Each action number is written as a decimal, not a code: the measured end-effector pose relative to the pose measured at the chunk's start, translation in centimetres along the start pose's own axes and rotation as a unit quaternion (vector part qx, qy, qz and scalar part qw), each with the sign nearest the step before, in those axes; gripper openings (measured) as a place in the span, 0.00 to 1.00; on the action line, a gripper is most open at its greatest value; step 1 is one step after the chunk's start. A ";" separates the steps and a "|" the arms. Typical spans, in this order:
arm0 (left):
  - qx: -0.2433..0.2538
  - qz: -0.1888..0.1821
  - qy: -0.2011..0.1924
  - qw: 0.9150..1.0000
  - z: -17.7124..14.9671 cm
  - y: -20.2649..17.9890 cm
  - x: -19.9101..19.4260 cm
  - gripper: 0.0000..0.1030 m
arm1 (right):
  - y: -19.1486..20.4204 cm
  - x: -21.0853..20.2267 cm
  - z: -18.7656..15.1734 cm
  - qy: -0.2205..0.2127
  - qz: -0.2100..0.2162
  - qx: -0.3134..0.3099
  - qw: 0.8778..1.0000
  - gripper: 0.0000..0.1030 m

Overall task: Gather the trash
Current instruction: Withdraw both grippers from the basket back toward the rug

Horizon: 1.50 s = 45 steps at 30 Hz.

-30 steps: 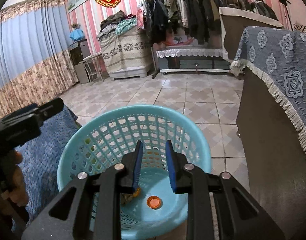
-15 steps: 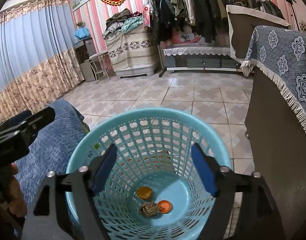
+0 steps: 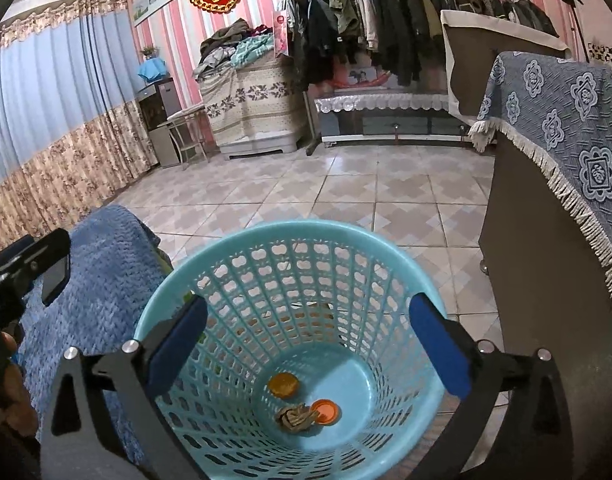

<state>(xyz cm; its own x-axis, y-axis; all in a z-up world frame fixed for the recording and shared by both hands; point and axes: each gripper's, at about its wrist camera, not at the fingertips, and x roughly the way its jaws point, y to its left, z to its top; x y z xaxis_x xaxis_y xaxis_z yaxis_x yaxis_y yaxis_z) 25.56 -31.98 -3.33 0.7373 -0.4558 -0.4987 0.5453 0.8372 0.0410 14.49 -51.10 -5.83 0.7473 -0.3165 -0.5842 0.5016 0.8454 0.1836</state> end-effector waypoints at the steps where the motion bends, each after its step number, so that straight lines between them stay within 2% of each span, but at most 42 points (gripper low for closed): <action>1: -0.002 0.002 -0.001 1.000 -0.1 0.4 -0.3 0.95 | -0.1 -0.1 0.0 0.000 0.000 0.001 1.000 0.96; 8: -0.007 0.025 -0.005 1.000 -0.1 2.8 -2.5 0.95 | 0.1 -1.9 0.7 -0.010 -0.003 0.002 1.000 0.96; 18: -0.023 0.073 -0.017 0.997 -0.9 8.5 -7.8 0.95 | 0.6 -4.5 1.2 -0.026 0.000 0.012 1.000 0.96; 23: -0.050 0.092 -0.011 0.994 -2.2 12.0 -10.5 0.95 | 1.9 -5.8 0.8 -0.032 0.008 0.007 0.999 0.96; 32: -0.079 0.152 -0.002 0.985 -5.8 17.3 -14.9 0.95 | 9.3 -7.1 -2.4 -0.038 0.063 -0.020 0.997 0.96; 38: -0.100 0.182 0.014 0.978 -8.8 21.0 -17.9 0.95 | 15.5 -7.1 -4.9 -0.020 0.113 -0.089 0.989 0.96; 45: -0.141 0.228 0.033 0.963 -14.0 24.8 -21.2 0.95 | 20.8 -7.1 -8.0 -0.001 0.149 -0.157 0.976 0.96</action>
<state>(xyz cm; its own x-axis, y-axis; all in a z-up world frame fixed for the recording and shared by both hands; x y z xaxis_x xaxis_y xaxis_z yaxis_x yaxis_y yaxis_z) 17.87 2.71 -3.81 0.8423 -0.0092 -0.5390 0.0343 0.9987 0.0367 16.11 -27.86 -4.19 0.8412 -0.0375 -0.5395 0.1044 0.9901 0.0939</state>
